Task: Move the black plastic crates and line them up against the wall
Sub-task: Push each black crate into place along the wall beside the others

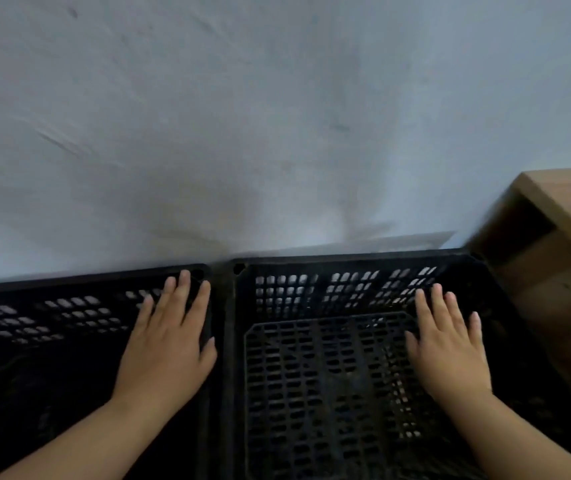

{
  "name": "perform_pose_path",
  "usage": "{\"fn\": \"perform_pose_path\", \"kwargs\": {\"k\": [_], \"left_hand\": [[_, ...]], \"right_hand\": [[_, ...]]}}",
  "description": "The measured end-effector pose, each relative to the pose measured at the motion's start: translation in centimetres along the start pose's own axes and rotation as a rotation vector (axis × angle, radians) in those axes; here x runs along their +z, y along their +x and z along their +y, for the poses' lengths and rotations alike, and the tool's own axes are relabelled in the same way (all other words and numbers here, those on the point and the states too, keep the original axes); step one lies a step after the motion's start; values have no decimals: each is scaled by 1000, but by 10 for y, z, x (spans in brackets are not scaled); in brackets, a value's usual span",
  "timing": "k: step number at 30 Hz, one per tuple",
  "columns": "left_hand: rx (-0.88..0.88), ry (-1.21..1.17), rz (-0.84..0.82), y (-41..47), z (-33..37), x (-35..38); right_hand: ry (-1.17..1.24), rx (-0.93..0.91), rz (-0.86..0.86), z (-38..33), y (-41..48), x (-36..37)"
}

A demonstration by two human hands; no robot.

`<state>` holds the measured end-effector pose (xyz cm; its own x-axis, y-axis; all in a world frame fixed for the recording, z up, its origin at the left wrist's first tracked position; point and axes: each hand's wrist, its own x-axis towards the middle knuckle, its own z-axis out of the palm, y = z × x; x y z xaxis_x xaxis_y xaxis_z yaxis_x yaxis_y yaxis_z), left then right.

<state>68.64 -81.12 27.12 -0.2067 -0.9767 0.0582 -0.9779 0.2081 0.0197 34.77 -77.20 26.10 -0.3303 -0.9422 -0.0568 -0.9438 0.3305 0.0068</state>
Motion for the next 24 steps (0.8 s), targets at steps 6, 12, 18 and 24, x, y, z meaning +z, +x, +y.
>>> {"fn": "perform_pose_path", "kwargs": {"k": [6, 12, 18, 24], "left_hand": [[-77, 93, -129, 21, 78, 39], [-143, 231, -211, 24, 70, 61], [-122, 270, -171, 31, 70, 67], [-86, 231, -117, 32, 74, 68]], "right_hand": [[-130, -17, -108, 108, 43, 9], [-176, -131, -62, 157, 62, 36], [-176, -309, 91, 178, 80, 58], [-138, -373, 62, 179, 89, 60]]}}
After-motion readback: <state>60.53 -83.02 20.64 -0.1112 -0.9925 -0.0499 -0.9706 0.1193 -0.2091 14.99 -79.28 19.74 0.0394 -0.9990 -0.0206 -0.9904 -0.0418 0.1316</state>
